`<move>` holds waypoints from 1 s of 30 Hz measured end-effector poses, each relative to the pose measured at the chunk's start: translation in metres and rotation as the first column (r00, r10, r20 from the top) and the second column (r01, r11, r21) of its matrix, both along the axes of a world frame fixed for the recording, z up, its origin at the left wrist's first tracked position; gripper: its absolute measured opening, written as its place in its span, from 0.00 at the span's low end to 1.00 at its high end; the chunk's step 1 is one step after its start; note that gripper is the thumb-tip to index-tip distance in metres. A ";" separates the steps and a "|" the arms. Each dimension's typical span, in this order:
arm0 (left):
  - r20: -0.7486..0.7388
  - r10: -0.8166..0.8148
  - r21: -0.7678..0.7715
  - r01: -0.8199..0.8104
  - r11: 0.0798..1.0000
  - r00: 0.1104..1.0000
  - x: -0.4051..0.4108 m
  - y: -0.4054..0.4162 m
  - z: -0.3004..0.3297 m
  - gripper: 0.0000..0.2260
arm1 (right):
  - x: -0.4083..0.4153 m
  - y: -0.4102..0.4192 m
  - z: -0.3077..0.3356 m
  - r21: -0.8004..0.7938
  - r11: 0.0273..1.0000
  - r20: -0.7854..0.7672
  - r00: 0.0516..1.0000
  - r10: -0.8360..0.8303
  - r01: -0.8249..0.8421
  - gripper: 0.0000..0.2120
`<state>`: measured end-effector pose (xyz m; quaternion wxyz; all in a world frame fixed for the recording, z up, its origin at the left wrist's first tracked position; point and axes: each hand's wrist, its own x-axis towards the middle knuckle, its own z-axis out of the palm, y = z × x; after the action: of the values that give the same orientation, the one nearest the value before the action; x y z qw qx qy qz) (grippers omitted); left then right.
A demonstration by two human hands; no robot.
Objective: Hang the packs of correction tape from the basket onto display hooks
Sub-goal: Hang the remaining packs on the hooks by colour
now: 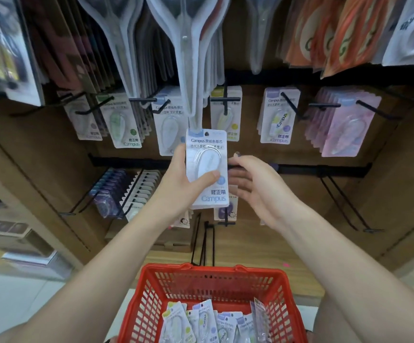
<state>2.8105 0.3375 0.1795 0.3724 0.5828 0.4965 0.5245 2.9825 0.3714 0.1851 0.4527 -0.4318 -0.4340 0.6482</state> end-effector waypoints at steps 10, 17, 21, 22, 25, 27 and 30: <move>-0.029 -0.064 -0.105 0.061 0.993 0.997 -0.018 -0.016 -0.003 0.16 | -0.009 -0.012 -0.016 0.011 0.981 -0.028 0.980 0.195 -0.195 0.12; -0.045 -0.040 -0.058 0.037 0.998 0.998 -0.030 -0.029 -0.001 0.14 | -0.016 -0.027 -0.010 0.235 0.969 0.082 0.995 0.057 -0.075 0.10; 0.026 -0.058 -0.027 0.059 0.998 0.998 -0.036 -0.032 0.001 0.11 | -0.020 -0.030 -0.007 0.236 0.970 0.050 0.998 0.046 -0.056 0.11; 0.042 -0.061 -0.025 0.063 0.998 0.997 -0.036 -0.033 0.001 0.12 | -0.020 -0.030 -0.007 0.223 0.974 0.033 0.999 0.041 -0.048 0.11; 0.103 -0.036 -0.042 0.040 0.998 0.994 -0.040 -0.033 0.000 0.17 | -0.020 -0.031 -0.006 0.183 0.983 -0.007 1.000 0.026 -0.025 0.11; 0.209 0.010 -0.055 0.001 0.998 0.978 -0.046 -0.032 0.000 0.17 | -0.017 -0.031 -0.006 0.189 0.982 -0.020 1.000 -0.007 0.011 0.10; 0.254 0.081 -0.036 -0.074 0.997 0.964 -0.058 -0.032 0.005 0.14 | -0.009 -0.028 -0.001 0.265 0.961 -0.010 0.996 -0.084 0.083 0.09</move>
<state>2.7525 0.3055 0.1842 0.4198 0.4859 0.4737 0.6027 2.9730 0.3430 0.1841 0.5330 -0.3859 -0.4984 0.5644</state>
